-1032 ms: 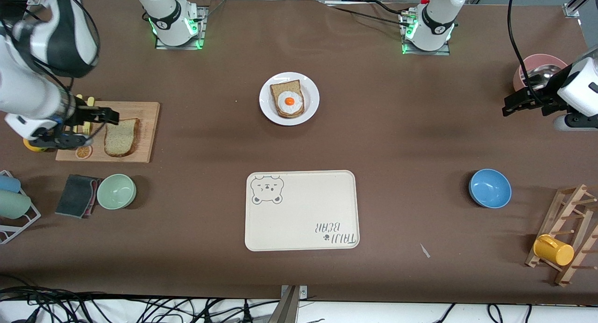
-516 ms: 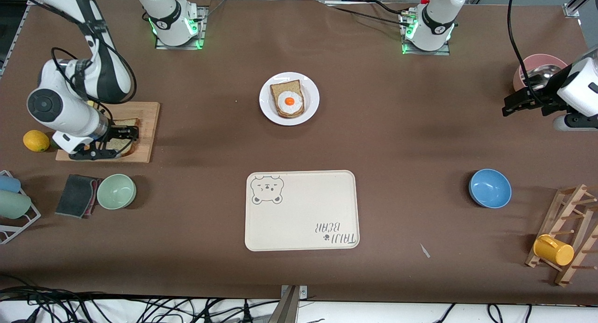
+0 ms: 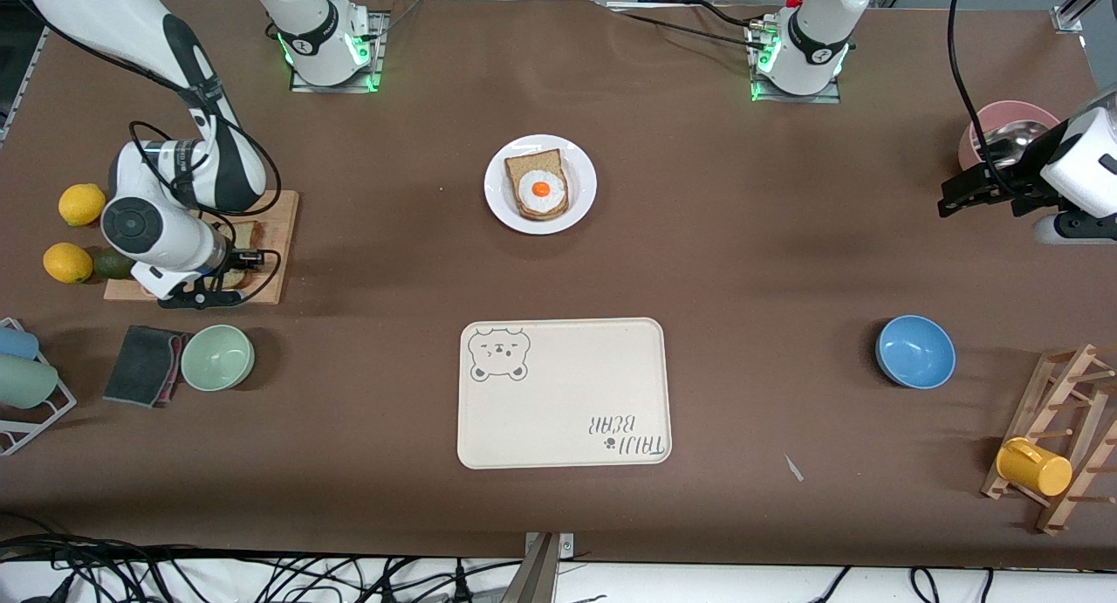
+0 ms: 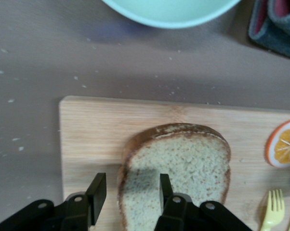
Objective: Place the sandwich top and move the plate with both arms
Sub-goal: 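Reach the right gripper down to the bread slice on the cutting board, then grasp the bread slice with the right gripper and lift it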
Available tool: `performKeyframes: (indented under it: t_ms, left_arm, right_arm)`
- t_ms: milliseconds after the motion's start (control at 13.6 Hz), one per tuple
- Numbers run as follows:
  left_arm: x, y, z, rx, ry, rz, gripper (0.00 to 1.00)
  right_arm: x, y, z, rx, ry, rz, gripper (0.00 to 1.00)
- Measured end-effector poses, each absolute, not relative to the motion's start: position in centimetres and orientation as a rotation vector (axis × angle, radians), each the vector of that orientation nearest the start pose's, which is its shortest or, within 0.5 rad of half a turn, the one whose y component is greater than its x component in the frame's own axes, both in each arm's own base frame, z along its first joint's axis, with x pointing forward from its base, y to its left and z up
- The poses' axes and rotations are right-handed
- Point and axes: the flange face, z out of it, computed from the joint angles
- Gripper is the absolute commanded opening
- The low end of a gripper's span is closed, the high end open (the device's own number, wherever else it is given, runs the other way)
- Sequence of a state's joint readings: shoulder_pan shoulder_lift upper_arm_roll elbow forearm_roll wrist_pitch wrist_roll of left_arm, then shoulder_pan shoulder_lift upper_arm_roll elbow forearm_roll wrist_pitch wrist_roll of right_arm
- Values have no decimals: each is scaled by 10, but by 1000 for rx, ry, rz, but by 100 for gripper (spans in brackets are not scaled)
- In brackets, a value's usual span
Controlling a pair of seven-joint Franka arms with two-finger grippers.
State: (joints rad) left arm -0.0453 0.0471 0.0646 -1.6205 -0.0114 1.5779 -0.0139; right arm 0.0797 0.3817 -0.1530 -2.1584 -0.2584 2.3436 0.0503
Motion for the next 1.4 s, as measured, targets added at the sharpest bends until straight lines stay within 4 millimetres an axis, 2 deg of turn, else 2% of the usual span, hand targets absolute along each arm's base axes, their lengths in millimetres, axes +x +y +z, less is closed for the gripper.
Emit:
performKeyframes:
  t_ms: [221,295,516,590,1401]
  left_arm:
    - [565,9,574,-3146,-53,146,100]
    - [565,9,574,-3146,-53,147,100]
    - [565,9,573,-3146,-53,148,100]
    - [565,9,573,-3146,-53,149,100]
    - [565,9,573,-3146,-53,150,100]
  right_arm:
    - [543,-44,200,-3372,-144,352,51]
    - [543,-45,199,-3372,-141,355,45]
    - [542,-44,196,-3373,-136,361,14]
    - [542,-43,196,-3372,-136,361,0]
    - [543,-41,197,-3374,-132,364,0]
